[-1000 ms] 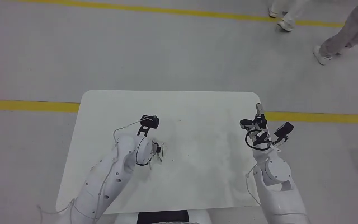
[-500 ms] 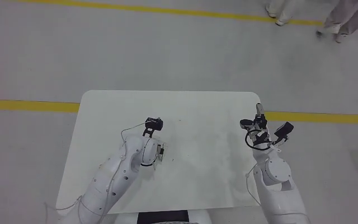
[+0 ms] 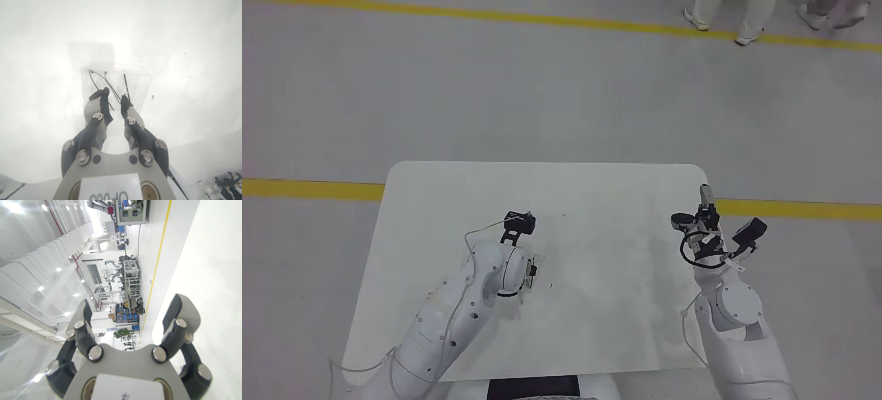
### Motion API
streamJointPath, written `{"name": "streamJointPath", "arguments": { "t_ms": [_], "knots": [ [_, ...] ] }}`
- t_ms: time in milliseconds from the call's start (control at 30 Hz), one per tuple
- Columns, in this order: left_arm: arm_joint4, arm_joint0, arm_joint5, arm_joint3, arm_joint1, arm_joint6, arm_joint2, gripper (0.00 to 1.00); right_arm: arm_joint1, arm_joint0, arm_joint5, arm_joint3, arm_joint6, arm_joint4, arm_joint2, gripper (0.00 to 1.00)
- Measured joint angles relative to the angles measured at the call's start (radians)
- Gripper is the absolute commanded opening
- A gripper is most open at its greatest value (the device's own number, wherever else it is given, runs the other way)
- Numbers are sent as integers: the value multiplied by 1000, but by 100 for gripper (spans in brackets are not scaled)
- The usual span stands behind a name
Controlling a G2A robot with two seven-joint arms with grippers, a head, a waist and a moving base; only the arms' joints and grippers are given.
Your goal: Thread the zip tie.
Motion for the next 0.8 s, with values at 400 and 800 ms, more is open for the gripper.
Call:
{"name": "streamJointPath", "arguments": {
  "t_ms": [400, 800],
  "knots": [
    [-2, -18, 0, 59, -28, 8, -20, 18, 0, 0, 0, 0, 0, 0, 0, 100],
    [-5, -44, 0, 118, -50, 23, -32, 18, 0, 0, 0, 0, 0, 0, 0, 100]
  ]
}}
